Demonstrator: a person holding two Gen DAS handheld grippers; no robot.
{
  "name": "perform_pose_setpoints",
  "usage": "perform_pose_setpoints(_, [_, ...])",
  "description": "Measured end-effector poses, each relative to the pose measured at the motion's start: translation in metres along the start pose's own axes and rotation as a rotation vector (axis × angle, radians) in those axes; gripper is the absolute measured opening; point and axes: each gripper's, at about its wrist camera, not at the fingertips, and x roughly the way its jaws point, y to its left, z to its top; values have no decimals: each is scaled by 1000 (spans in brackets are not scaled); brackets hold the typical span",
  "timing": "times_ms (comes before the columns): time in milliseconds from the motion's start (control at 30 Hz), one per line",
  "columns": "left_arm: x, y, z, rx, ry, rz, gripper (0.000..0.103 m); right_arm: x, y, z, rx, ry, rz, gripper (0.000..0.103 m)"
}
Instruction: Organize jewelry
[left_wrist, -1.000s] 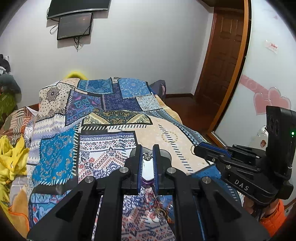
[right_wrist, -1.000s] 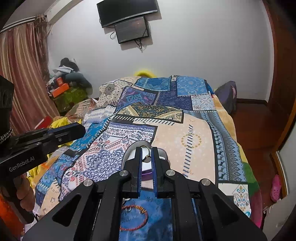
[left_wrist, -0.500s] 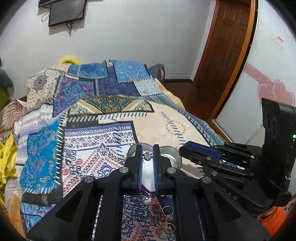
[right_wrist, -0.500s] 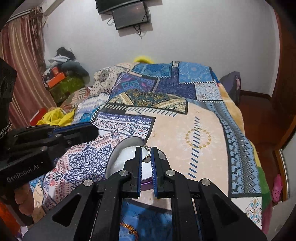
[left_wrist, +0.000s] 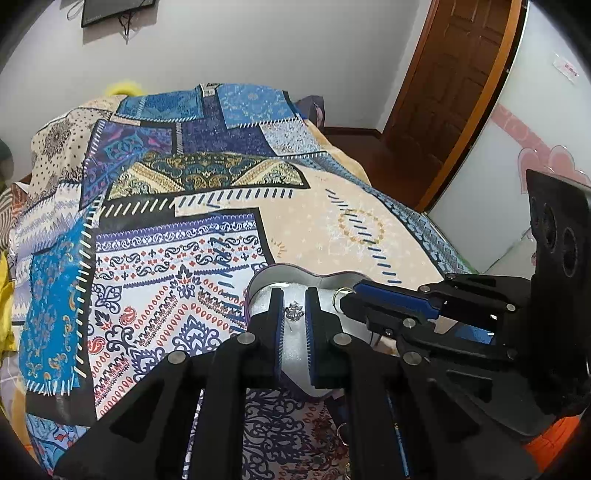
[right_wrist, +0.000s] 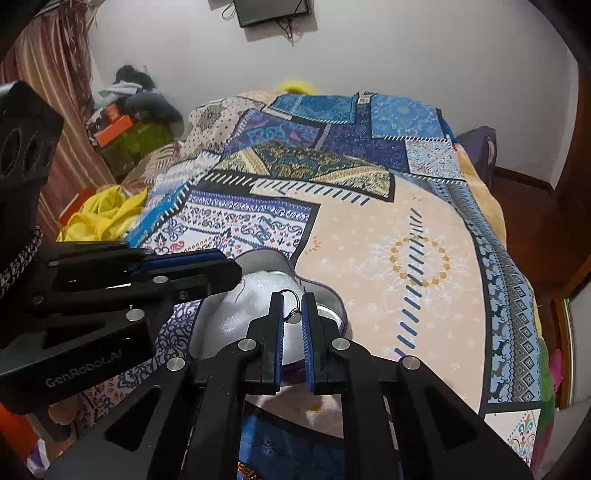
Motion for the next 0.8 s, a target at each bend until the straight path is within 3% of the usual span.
perform_pose_setpoints(433, [-23, -8, 1, 30, -22, -2, 10, -12, 10, 2, -54, 13, -32, 9])
perform_pose_setpoints(800, [-76, -13, -3, 24, -92, 29, 24, -55, 15, 7, -35, -53, -60, 15])
